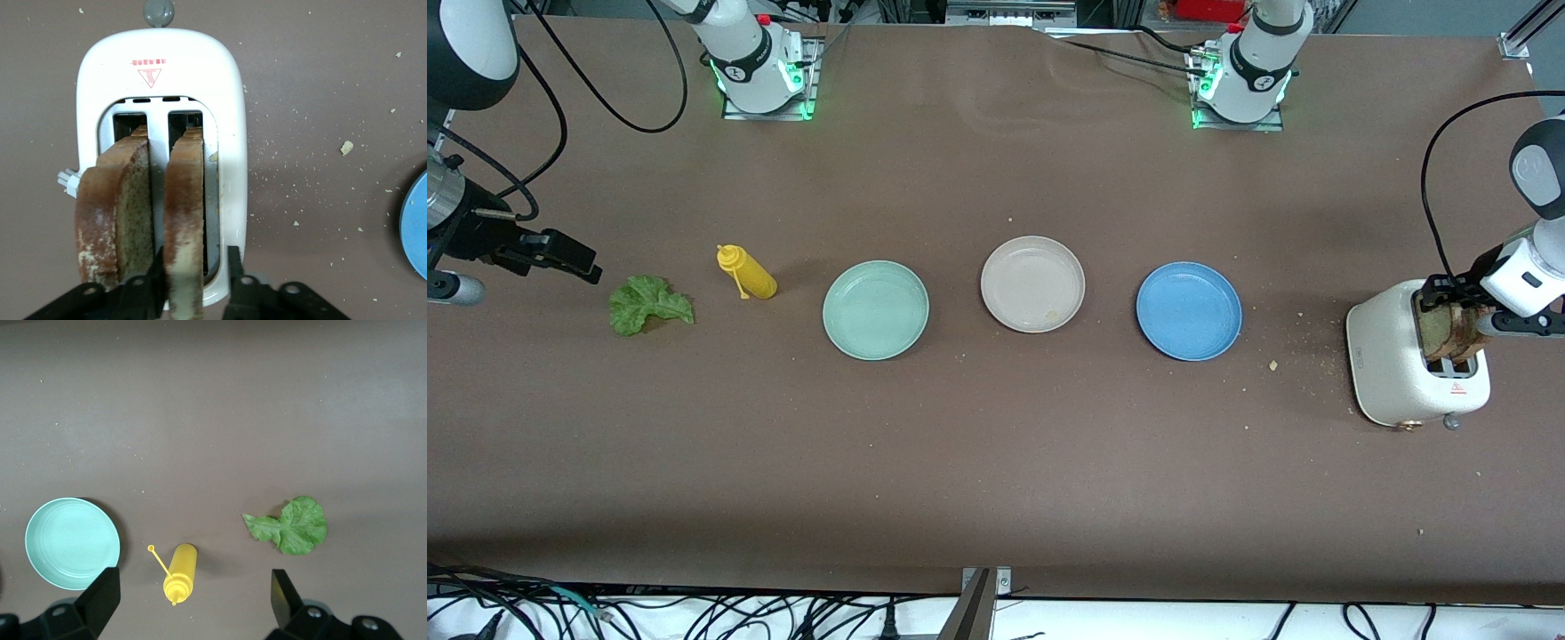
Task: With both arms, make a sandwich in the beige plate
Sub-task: 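Lift the bread slice and carry it onto the beige plate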
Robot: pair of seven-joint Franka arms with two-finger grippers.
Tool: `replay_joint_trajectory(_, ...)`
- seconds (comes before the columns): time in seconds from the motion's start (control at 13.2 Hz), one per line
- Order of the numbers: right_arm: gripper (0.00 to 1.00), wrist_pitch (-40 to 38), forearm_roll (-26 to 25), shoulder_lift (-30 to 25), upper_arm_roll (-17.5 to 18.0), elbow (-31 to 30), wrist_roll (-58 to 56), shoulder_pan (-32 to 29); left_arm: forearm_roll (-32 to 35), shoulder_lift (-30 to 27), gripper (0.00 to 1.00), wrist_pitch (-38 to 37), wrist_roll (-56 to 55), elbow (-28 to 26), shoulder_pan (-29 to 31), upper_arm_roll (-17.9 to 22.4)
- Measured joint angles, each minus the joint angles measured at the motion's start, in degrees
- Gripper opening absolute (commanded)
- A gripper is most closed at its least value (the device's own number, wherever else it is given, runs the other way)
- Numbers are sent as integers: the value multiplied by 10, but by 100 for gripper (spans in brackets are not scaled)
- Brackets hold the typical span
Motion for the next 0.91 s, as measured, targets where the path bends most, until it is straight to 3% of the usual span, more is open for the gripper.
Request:
replay_joint_trajectory(0.3,100,0,0,0,0,0,0,0,9,-9,0,-21,14,13,0,-1)
replay_joint_trajectory(0.61,100,0,0,0,0,0,0,0,31,-23,0,-120,20,89,-1,-5)
replay_joint_trajectory(0.91,100,0,0,0,0,0,0,0,30,-27,0,-241,21,175,-8,-59)
